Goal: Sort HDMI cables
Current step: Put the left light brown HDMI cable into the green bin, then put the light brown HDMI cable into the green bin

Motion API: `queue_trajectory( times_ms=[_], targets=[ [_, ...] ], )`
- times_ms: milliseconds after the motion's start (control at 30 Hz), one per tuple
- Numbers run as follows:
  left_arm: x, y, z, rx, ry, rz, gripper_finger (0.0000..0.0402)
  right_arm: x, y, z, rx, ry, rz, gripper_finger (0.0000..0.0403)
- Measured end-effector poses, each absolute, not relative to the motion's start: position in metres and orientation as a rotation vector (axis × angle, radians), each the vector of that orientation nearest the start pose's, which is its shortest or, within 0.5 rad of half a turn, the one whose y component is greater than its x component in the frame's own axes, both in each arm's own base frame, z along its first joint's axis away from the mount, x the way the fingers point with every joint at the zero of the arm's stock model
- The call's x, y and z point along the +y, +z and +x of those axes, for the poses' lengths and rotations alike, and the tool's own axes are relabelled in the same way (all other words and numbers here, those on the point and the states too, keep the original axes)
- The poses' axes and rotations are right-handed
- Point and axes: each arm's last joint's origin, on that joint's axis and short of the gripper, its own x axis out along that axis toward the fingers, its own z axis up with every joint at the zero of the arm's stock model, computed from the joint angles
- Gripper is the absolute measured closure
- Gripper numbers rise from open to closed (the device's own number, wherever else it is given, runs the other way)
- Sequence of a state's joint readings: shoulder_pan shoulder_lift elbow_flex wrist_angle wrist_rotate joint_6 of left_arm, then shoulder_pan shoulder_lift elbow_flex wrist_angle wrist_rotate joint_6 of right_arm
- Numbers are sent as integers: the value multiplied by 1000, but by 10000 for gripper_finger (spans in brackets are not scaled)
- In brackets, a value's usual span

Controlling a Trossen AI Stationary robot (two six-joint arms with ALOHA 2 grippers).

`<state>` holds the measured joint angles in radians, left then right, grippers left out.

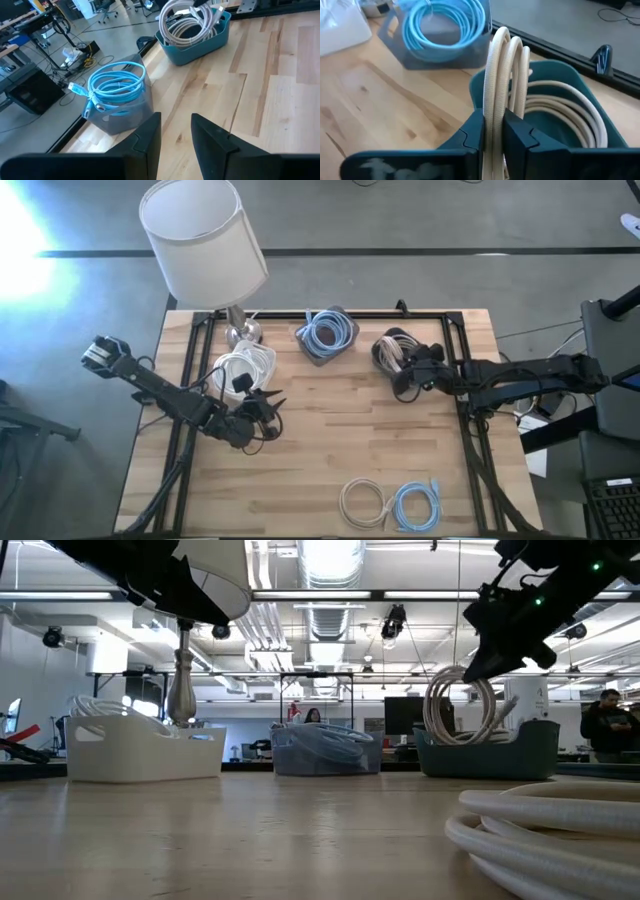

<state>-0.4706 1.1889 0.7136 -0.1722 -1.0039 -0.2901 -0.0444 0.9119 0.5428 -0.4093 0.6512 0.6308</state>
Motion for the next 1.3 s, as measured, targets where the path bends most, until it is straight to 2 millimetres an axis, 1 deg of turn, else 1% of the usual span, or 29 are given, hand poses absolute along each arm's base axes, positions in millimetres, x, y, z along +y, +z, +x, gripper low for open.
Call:
queue_trajectory(
  times_ms=[267, 433, 667, 833, 1033, 1200, 1300],
  targets=[
    [-84, 239, 219, 401, 577, 156, 291, -25, 202, 167, 534, -899, 381, 317],
    [-84, 239, 219, 401, 577, 156, 291, -26, 200, 166, 529, -921, 374, 290],
    [-84, 239, 219, 401, 577, 157, 291, -26, 209, 156, 668, -979, 299, 265],
    [-83, 239, 219, 402, 580, 156, 291, -27, 217, 149, 713, -1048, 278, 254],
    [-83, 239, 220, 402, 582, 157, 291, -27, 222, 148, 715, -1070, 298, 242],
    [-83, 239, 220, 402, 582, 157, 291, -28, 222, 146, 697, -1120, 254, 235],
    [-83, 239, 220, 402, 582, 157, 291, -28, 223, 146, 678, -1126, 267, 232]
  ],
)
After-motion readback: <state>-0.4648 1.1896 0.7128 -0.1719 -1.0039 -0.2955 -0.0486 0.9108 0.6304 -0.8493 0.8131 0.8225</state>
